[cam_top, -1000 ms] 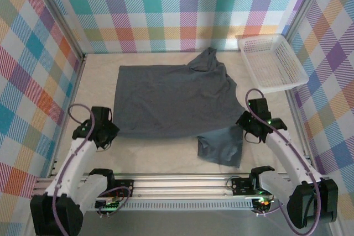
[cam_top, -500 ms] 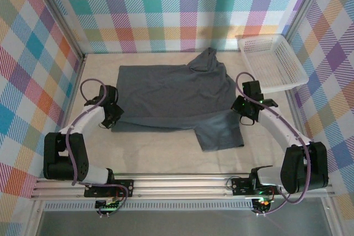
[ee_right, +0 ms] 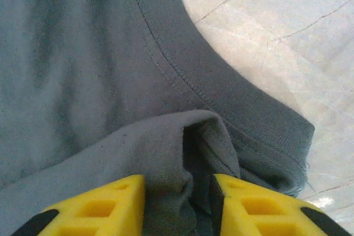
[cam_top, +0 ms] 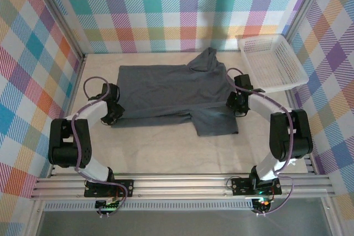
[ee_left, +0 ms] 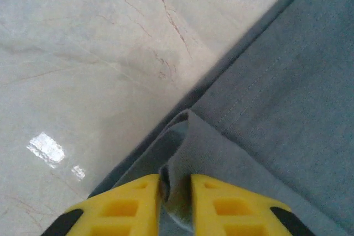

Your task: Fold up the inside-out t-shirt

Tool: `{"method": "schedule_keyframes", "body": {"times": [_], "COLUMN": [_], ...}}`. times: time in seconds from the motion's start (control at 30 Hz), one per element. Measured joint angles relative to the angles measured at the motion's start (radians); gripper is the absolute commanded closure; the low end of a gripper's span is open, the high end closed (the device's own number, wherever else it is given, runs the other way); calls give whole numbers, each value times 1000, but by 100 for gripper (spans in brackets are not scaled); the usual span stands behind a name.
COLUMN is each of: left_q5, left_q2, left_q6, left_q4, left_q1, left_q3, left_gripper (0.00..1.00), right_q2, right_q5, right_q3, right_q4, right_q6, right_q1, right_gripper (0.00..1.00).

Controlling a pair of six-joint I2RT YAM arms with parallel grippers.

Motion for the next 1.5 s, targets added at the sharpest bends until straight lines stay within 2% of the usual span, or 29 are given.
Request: {"method": "schedule_keyframes", "body": {"times": [0.07, 0.13, 0.3, 0.43, 0.5, 0.6, 0.63, 0.77, 0.9, 0.97, 1.07, 1.1, 1.17, 1.2, 1.23, 1.3, 1.37, 1.4, 1.43, 1.47, 1.5], "left_q5": [4, 15, 113, 205, 239, 262, 266, 275, 322, 350, 383, 390, 401, 401, 401, 397, 391, 386, 385, 382, 379], "left_q2": [-16, -65, -329, -504, -549, -572, -573, -573, -568, -538, -445, -406, -336, -298, -261, -201, -145, -115, -77, -41, 6], "left_q6": [13, 27, 54, 69, 75, 79, 82, 90, 107, 121, 139, 145, 158, 167, 175, 196, 216, 228, 238, 241, 246], "left_q4": [-1, -9, -14, -4, 0, -11, -19, -34, -32, -31, -21, -18, -9, -3, 2, 5, 13, 21, 25, 28, 32], "left_q1": [0, 0, -1, -12, -18, -27, -27, -27, -28, -30, -42, -47, -52, -53, -54, -54, -54, -54, -54, -54, -54], "left_q3": [0, -2, -47, -129, -174, -219, -224, -225, -224, -213, -173, -151, -105, -72, -36, 26, 78, 101, 125, 144, 168], "left_gripper": [63, 59, 50, 42, 40, 40, 40, 38, 26, 21, 14, 12, 8, 6, 5, 5, 12, 24, 43, 68, 87], "right_q2": [-28, -123, -405, -398, -348, -268, -248, -225, -217, -172, -20, 48, 172, 233, 288, 344, 332, 305, 269, 238, 204], "right_q5": [-1, 0, -15, -73, -96, -140, -157, -247, -402, -437, -415, -392, -348, -329, -315, -304, -293, -284, -271, -258, -240], "right_q3": [-5, -61, -286, -397, -401, -377, -361, -266, -108, 0, 228, 315, 461, 528, 589, 634, 587, 533, 467, 413, 351], "right_q4": [-3, 6, 7, 1, 2, 9, 9, -14, -29, -34, -39, -34, -38, -42, -53, -65, -74, -69, -66, -67, -75], "right_q6": [1, 10, 50, 41, 26, -2, -9, -10, 83, 160, 267, 295, 332, 340, 340, 320, 286, 269, 253, 233, 214], "right_q1": [0, 0, 0, 0, 0, 6, 10, 56, 103, 108, 89, 76, 50, 34, 16, -9, -31, -37, -38, -37, -34], "right_gripper": [55, 54, 49, 47, 54, 94, 100, 100, 100, 100, 96, 89, 63, 54, 49, 48, 55, 65, 77, 84, 89]}}
